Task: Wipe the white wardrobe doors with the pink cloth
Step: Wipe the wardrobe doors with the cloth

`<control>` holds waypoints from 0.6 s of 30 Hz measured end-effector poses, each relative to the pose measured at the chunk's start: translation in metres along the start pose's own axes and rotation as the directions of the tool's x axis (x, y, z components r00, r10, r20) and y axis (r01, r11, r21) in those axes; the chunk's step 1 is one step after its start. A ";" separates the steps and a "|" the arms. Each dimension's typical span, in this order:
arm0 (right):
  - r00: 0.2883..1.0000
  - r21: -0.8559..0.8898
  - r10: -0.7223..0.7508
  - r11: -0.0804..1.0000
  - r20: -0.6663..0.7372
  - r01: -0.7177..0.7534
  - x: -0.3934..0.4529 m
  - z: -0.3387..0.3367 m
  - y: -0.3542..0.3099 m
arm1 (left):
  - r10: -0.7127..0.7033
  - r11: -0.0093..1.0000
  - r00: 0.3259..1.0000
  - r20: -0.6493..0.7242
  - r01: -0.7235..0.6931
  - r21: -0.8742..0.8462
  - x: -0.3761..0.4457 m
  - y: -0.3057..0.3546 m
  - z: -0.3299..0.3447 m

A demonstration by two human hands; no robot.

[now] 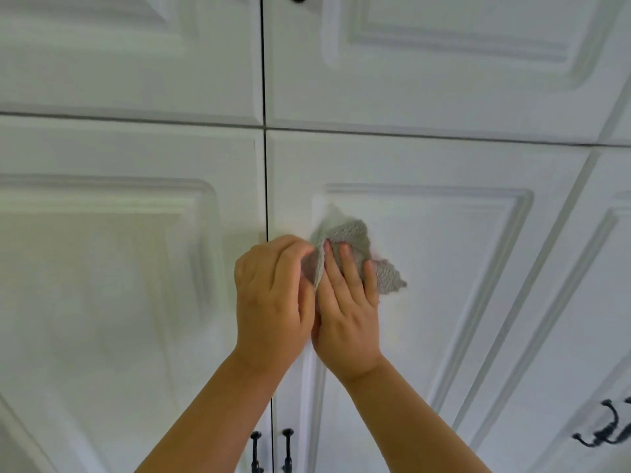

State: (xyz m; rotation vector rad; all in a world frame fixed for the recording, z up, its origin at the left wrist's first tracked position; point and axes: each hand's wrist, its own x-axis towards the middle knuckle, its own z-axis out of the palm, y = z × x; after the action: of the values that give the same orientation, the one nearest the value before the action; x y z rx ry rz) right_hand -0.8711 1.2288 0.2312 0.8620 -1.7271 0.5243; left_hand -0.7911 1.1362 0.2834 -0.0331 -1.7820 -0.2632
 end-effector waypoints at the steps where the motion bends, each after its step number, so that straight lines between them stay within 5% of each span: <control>1: 0.999 0.007 -0.020 1.000 0.027 0.020 -0.021 0.003 0.002 | 0.026 1.000 1.000 -0.016 -0.026 0.007 -0.004 -0.001 0.004; 5: 0.967 0.040 -0.111 0.994 0.231 0.105 -0.095 -0.004 0.006 | 0.103 0.994 0.995 0.002 -0.103 0.038 -0.032 0.002 0.016; 8: 0.992 0.107 -0.104 0.990 0.067 0.096 -0.060 -0.007 0.012 | 0.145 0.989 0.989 -0.027 -0.144 0.019 -0.042 0.002 0.026; 12: 0.980 0.181 0.118 0.980 -0.158 -0.089 0.027 -0.011 0.003 | 0.090 0.980 0.972 -0.219 -0.125 -0.154 -0.020 0.006 0.031; 15: 0.984 0.029 0.072 0.997 -0.162 -0.068 0.031 -0.001 -0.002 | 0.074 0.976 0.941 -0.331 -0.137 -0.169 -0.011 0.002 0.031; 18: 0.992 0.008 -0.071 0.997 -0.104 0.073 -0.006 0.005 0.011 | 0.089 0.984 0.965 -0.245 -0.123 -0.126 -0.015 0.000 0.036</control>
State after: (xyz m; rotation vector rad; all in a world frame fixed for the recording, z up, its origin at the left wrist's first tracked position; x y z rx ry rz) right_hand -0.8821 1.2341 0.2242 0.8866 -1.5938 0.5223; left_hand -0.8226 1.1448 0.2613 -0.1896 -1.5145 -0.3021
